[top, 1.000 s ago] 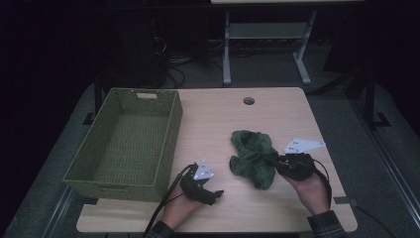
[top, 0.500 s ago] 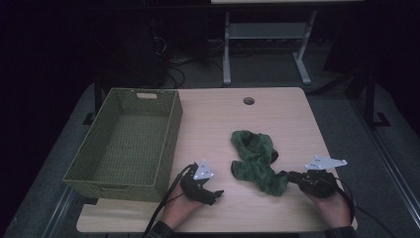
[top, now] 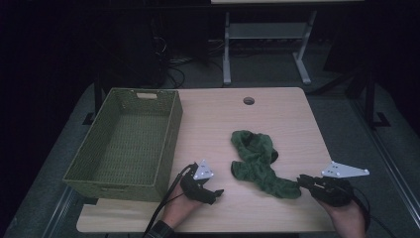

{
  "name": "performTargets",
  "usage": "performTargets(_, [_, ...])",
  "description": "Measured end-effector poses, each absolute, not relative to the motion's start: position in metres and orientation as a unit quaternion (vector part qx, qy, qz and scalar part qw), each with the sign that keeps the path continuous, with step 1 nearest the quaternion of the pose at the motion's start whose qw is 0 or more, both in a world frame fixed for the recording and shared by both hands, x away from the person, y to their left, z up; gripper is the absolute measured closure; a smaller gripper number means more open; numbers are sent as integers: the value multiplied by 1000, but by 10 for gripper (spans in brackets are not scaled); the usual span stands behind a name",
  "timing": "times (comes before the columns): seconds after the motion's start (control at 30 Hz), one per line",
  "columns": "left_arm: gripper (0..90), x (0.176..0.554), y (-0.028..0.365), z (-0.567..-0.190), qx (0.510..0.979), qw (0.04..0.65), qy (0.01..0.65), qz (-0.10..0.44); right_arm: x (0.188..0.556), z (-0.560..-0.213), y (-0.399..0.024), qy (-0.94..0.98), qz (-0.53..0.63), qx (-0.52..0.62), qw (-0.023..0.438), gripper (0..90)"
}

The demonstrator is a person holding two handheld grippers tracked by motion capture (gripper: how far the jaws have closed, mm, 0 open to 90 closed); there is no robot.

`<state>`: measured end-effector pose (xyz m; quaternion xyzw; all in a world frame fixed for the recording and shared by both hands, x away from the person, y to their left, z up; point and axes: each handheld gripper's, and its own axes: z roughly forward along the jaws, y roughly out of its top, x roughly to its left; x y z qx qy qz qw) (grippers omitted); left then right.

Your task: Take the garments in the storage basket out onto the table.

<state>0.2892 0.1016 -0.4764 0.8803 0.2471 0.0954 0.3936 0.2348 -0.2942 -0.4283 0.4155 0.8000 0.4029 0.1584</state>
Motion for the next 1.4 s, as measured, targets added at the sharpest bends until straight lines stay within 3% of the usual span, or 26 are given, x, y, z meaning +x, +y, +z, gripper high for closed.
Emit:
performTargets(0.07, [355, 291, 98, -471, 878, 404, 239, 89, 235, -433, -289, 806, 401, 410, 148, 777])
performTargets(0.17, [412, 296, 90, -459, 874, 421, 221, 98, 235, -436, -287, 809, 399, 408, 138, 779])
performTargets(0.33, [599, 313, 70, -439, 872, 435, 202, 96, 232, -444, -283, 819, 389, 403, 125, 793])
performTargets(0.6, [565, 332, 45, -441, 878, 435, 183, 79, 230, -449, -287, 816, 395, 407, 113, 741])
performTargets(0.77, [472, 335, 42, -455, 890, 415, 179, 64, 234, -457, -283, 827, 381, 404, 93, 613])
performTargets(0.9, [470, 340, 40, -464, 894, 407, 180, 54, 237, -463, -283, 830, 370, 408, 87, 606])
performTargets(1.03, [558, 342, 38, -467, 896, 405, 175, 44, 239, -465, -281, 836, 358, 404, 100, 684])
performTargets(1.23, [824, 340, 34, -466, 902, 397, 166, 27, 241, -466, -273, 847, 333, 397, 121, 852])
performTargets(1.4, [881, 332, 44, -455, 905, 389, 171, 28, 237, -461, -275, 850, 331, 387, 134, 873])
